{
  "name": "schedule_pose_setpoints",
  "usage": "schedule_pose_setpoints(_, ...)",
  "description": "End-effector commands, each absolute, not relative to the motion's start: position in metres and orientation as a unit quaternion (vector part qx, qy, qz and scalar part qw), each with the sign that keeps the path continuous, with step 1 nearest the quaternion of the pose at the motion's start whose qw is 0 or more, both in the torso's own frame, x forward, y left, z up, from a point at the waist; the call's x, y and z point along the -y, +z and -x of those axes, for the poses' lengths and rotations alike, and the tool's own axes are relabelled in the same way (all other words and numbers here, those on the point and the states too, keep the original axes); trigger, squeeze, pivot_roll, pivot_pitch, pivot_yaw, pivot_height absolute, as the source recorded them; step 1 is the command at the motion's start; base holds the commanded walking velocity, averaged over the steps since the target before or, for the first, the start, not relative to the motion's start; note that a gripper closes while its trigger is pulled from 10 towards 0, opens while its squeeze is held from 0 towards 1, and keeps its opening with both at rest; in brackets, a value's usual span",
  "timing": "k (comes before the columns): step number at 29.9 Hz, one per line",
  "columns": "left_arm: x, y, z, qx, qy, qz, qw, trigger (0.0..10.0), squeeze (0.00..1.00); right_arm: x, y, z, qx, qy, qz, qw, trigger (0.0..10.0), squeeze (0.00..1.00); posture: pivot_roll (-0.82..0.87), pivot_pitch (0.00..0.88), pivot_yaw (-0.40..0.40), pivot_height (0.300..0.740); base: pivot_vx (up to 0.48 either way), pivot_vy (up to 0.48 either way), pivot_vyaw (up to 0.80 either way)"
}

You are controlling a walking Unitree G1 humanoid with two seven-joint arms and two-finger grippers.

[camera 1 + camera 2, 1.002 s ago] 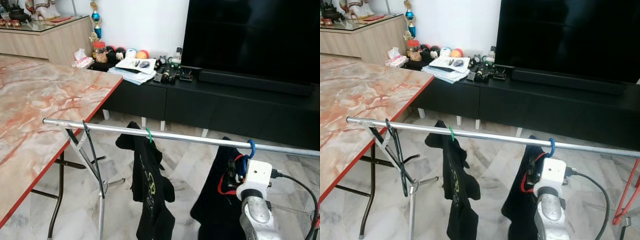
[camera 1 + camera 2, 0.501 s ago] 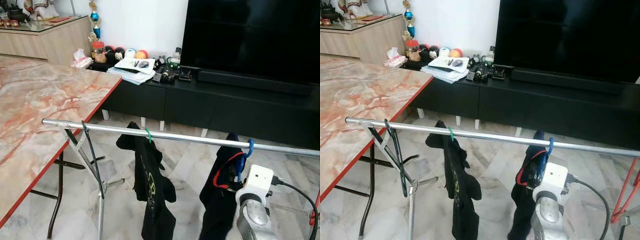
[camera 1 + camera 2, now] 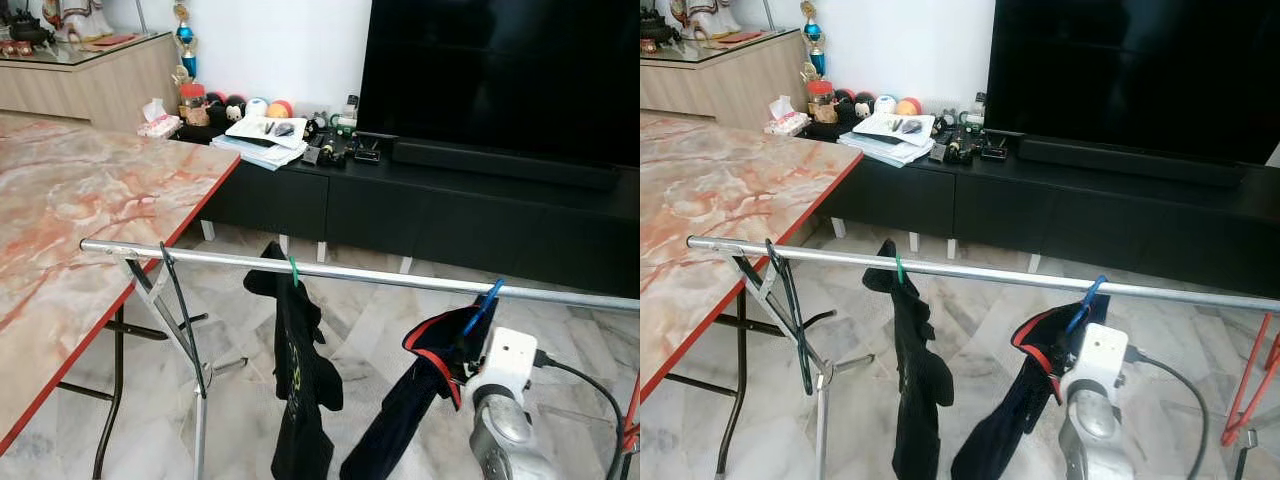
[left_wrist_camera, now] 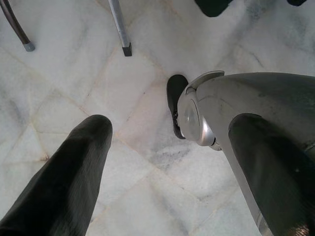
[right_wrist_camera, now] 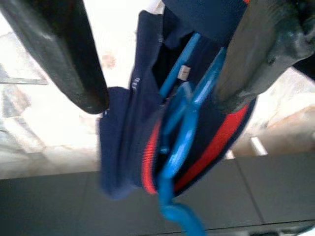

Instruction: Hang hanger

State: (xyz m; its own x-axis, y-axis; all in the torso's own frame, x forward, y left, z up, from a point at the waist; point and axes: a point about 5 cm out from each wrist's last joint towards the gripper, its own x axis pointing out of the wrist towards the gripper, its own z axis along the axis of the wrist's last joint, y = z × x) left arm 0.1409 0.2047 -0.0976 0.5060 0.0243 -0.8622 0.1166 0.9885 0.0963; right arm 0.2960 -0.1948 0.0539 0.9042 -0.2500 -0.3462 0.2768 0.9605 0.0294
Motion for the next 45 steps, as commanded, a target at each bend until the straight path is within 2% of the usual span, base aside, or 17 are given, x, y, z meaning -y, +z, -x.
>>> schedule_pose_setpoints(1,-0.193,-0.102,-0.134,-0.508,-0.061,-0.073,0.856,10.0,0.00,0.189,0.051,-0.298,-0.187,-0.122,-0.039,0.974,10.0,0.00,0.18,0.000,-0.036,0.740,0.000,0.000,0.00)
schedule_pose_setpoints(10,-0.194,-0.102,-0.134,-0.508,-0.062,-0.074,0.856,10.0,0.00,0.177,0.048,-0.300,-0.194,-0.099,-0.053,0.974,10.0,0.00,0.18,0.000,-0.032,0.740,0.000,0.000,0.00)
schedule_pose_setpoints(11,-0.194,-0.102,-0.134,-0.508,-0.062,-0.074,0.856,10.0,0.00,0.176,0.048,-0.300,-0.193,-0.096,-0.053,0.975,0.0,0.00,0.18,0.000,-0.032,0.740,0.000,0.000,0.00)
schedule_pose_setpoints(14,-0.193,-0.102,-0.135,-0.507,-0.064,-0.074,0.856,10.0,0.00,0.175,0.046,-0.300,-0.198,-0.092,-0.052,0.974,0.0,0.00,0.18,0.000,-0.031,0.740,0.000,0.000,0.00)
schedule_pose_setpoints(15,-0.193,-0.102,-0.135,-0.507,-0.064,-0.074,0.856,10.0,0.00,0.175,0.045,-0.300,-0.201,-0.093,-0.051,0.974,0.9,0.00,0.18,0.000,-0.031,0.740,0.000,0.000,0.00)
schedule_pose_setpoints(16,-0.193,-0.101,-0.135,-0.507,-0.065,-0.074,0.857,10.0,0.00,0.176,0.043,-0.300,-0.205,-0.096,-0.048,0.973,10.0,0.00,0.18,0.000,-0.031,0.740,0.000,0.000,0.00)
schedule_pose_setpoints(29,-0.194,-0.102,-0.134,-0.507,-0.063,-0.073,0.857,10.0,0.00,0.199,0.051,-0.302,-0.171,-0.187,-0.049,0.966,10.0,0.00,0.18,0.000,-0.029,0.740,0.000,0.000,0.00)
schedule_pose_setpoints(42,-0.190,-0.101,-0.138,-0.501,-0.067,-0.070,0.860,10.0,0.00,0.190,0.035,-0.304,-0.224,-0.161,-0.039,0.960,10.0,0.00,0.18,0.000,-0.029,0.740,0.000,0.000,0.00)
schedule_pose_setpoints(45,-0.190,-0.101,-0.138,-0.501,-0.067,-0.069,0.860,10.0,0.00,0.185,0.028,-0.304,-0.248,-0.152,-0.061,0.955,10.0,0.00,0.18,0.000,-0.030,0.740,0.000,0.000,0.00)
